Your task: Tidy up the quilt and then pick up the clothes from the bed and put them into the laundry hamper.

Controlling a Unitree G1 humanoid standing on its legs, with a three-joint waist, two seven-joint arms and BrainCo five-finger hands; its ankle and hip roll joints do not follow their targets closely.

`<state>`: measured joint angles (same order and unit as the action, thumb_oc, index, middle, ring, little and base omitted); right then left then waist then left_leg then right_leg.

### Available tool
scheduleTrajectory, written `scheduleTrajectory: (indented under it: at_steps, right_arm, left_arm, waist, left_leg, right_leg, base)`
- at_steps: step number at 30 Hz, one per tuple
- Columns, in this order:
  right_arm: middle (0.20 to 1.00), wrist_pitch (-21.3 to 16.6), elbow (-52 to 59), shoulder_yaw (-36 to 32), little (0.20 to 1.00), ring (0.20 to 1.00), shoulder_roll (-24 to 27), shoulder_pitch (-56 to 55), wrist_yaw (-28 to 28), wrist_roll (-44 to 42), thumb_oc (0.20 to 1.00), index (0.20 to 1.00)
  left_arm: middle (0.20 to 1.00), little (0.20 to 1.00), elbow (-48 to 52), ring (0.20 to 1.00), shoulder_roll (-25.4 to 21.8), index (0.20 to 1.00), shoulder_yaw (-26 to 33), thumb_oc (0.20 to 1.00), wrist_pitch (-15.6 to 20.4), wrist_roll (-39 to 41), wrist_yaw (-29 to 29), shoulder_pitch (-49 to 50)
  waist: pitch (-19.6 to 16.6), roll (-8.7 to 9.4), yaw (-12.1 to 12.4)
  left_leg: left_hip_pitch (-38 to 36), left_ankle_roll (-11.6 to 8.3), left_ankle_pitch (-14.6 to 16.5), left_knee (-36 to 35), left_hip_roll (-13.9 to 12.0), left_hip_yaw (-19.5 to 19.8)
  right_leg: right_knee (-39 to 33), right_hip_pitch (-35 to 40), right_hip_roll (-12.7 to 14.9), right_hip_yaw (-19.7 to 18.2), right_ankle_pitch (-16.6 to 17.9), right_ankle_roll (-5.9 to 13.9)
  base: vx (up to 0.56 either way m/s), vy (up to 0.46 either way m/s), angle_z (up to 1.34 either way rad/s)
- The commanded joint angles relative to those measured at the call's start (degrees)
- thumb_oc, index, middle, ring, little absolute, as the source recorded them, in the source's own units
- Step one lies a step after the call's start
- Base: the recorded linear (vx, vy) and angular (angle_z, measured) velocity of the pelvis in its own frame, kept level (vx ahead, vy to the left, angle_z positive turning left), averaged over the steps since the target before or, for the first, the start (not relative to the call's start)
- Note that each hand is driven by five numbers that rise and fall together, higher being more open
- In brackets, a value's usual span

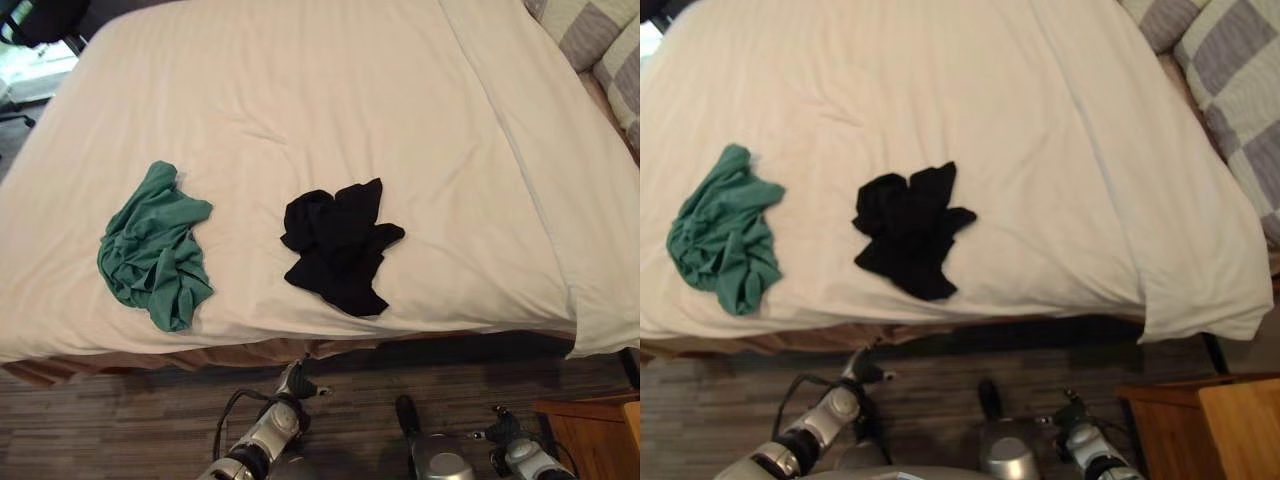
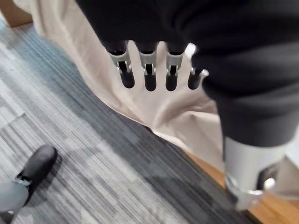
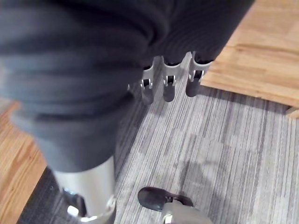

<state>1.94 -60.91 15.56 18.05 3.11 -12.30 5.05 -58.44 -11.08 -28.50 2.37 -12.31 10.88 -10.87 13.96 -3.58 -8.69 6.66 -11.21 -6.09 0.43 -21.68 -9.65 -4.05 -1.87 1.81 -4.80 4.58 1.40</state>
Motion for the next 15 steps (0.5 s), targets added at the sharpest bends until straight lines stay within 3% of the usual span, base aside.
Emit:
scheduleTrajectory:
  at_steps: [1,2,3,4,5,6,7,9,10,11,12,13,15]
  right_arm:
    - [1.0,-0.1,-5.0,4.4,1.0,1.0,-6.1,5.1,-0.3,1.8,1.0,1.0]
    - [1.0,-0.1,-5.0,4.4,1.0,1.0,-6.1,5.1,-0.3,1.9,1.0,1.0]
    - [1.0,0.3,-4.7,5.1,1.0,1.0,-8.3,7.2,-0.2,1.6,1.0,1.0]
    - [1.0,0.3,-4.8,5.1,1.0,1.0,-8.4,7.3,-0.2,1.6,1.0,1.0]
    - [1.0,0.1,-4.0,7.0,1.0,1.0,-9.8,9.0,0.2,1.5,1.0,1.0]
    - [1.0,-0.2,-2.5,7.8,1.0,1.0,-11.3,9.8,0.0,1.5,1.0,1.0]
    - [1.0,-1.0,-1.2,9.5,1.0,1.0,-11.3,9.9,0.4,2.7,1.0,1.0]
    - [1.0,-1.8,0.5,11.3,1.0,1.0,-11.5,9.4,0.7,3.3,1.0,1.0]
    - [1.0,-1.9,0.5,11.6,1.0,1.0,-11.7,9.1,0.7,3.1,1.0,1.0]
    - [1.0,-2.5,1.8,12.1,1.0,1.0,-11.5,8.8,0.7,2.7,1.0,1.0]
    - [1.0,-2.8,1.4,12.5,1.0,1.0,-11.3,8.2,0.6,2.1,1.0,1.0]
    - [1.0,-2.8,1.4,12.5,1.0,1.0,-11.3,8.2,0.6,2.1,1.0,1.0]
    - [1.0,-2.5,0.1,12.3,1.0,1.0,-11.1,8.0,-0.1,1.0,1.0,1.0]
  left_arm:
    - [1.0,1.0,-5.1,1.0,-1.1,1.0,2.2,1.0,-1.1,-3.0,1.6,-2.4]
    - [1.0,1.0,-5.1,1.0,-1.1,1.0,2.2,1.0,-1.0,-3.0,1.6,-2.4]
    - [1.0,1.0,-6.7,1.0,-1.7,1.0,2.7,1.0,-1.2,-2.9,1.7,-3.8]
    - [1.0,1.0,-6.8,1.0,-1.7,1.0,2.7,1.0,-1.2,-2.9,1.7,-3.9]
    - [1.0,1.0,-7.6,1.0,-2.0,1.0,3.7,1.0,-1.2,-1.7,2.1,-4.0]
    - [1.0,1.0,-6.9,1.0,-3.0,1.0,4.8,1.0,-1.4,-1.1,2.5,-3.6]
    - [1.0,1.0,-7.2,1.0,-4.0,1.0,5.5,1.0,-1.3,-0.7,2.5,-3.0]
    - [1.0,1.0,-7.8,1.0,-4.4,1.0,6.2,1.0,-1.1,-1.0,2.8,-2.1]
    - [1.0,1.0,-8.1,1.0,-4.2,1.0,6.1,1.0,-1.2,-1.2,2.9,-1.6]
    - [1.0,1.0,-8.5,1.0,-4.0,1.0,6.0,1.0,-1.5,-1.3,3.2,-0.8]
    - [1.0,1.0,-9.0,1.0,-3.7,1.0,6.1,1.0,-1.8,-1.5,3.3,-0.1]
    - [1.0,1.0,-9.0,1.0,-3.7,1.0,6.2,1.0,-1.8,-1.5,3.2,-0.1]
    - [1.0,1.0,-9.9,1.0,-3.2,1.0,6.1,1.0,-2.1,-1.7,3.5,0.5]
  waist:
    - [-2.0,2.34,0.4]
    - [-2.0,2.4,0.3]
    - [-1.2,4.08,0.6]
    - [-1.4,4.18,0.8]
    - [-0.3,5.07,2.4]
    - [0.2,5.25,3.6]
    - [0.4,5.34,3.7]
    - [1.5,5.03,3.7]
    - [1.6,4.79,4.1]
    - [1.9,4.41,3.9]
    - [2.0,3.86,3.9]
    - [1.8,3.85,3.9]
    - [1.7,3.45,3.8]
  left_leg:
    - [-4.6,-0.53,2.5,-1.8,2.5,4.5]
    - [-4.6,-0.49,2.6,-1.7,2.6,4.5]
    - [-5.5,-0.6,5.3,-1.8,4.7,2.5]
    - [-5.3,-0.56,5.2,-1.8,4.8,2.4]
    - [-5.9,0.25,6.7,-1.5,5.3,0.0]
    - [-6.3,1.37,6.7,-2.2,6.5,-2.3]
    - [-7.2,1.99,6.9,-3.7,7.7,-3.7]
    - [-7.9,3.71,6.5,-4.7,10.2,-3.3]
    - [-7.7,4.26,6.4,-5.0,11.1,-3.0]
    - [-7.8,4.88,6.3,-5.3,12.3,-2.2]
    - [-7.6,5.89,6.4,-5.4,14.2,-0.6]
    - [-7.4,5.88,6.3,-5.4,14.2,-0.6]
    - [-7.3,6.54,6.3,-5.4,16.0,0.8]
  right_leg:
    - [-1.0,-1.0,17.1,2.1,-4.0,11.82]
    - [-1.0,-0.9,17.2,2.1,-4.0,11.87]
    - [-1.0,-4.1,19.6,1.6,3.6,13.6]
    - [-1.0,-4.5,19.6,1.4,3.8,13.6]
    - [-1.0,-7.4,20.5,6.8,7.1,13.21]
    - [-1.0,-7.2,19.6,14.9,4.9,11.8]
    - [-0.8,-6.6,17.4,14.7,3.0,11.36]
    - [3.8,-7.1,12.9,8.9,0.9,10.49]
    - [4.6,-6.5,11.3,7.8,-0.3,10.15]
    - [6.0,-5.6,8.4,5.7,-2.9,8.73]
    - [8.0,-5.1,3.2,2.6,-5.9,6.77]
    - [8.0,-5.3,3.2,2.6,-5.8,6.75]
    - [8.3,-4.7,-1.0,1.0,-7.2,4.84]
  base:
    - [0.09,0.387,-0.17]
    - [-0.01,0.549,-0.34]
    - [-0.05,0.378,-0.44]
    - [-0.13,0.621,-0.32]
    - [-0.19,0.465,-0.61]
    - [-0.23,0.656,-0.83]
    - [-0.16,0.541,-1.24]
    - [-0.07,0.448,-0.85]
    - [-0.06,0.382,-0.25]
    - [-0.03,0.327,0.19]
    - [-0.02,0.245,0.36]
    - [0.01,0.168,0.61]
    - [0.02,0.068,0.86]
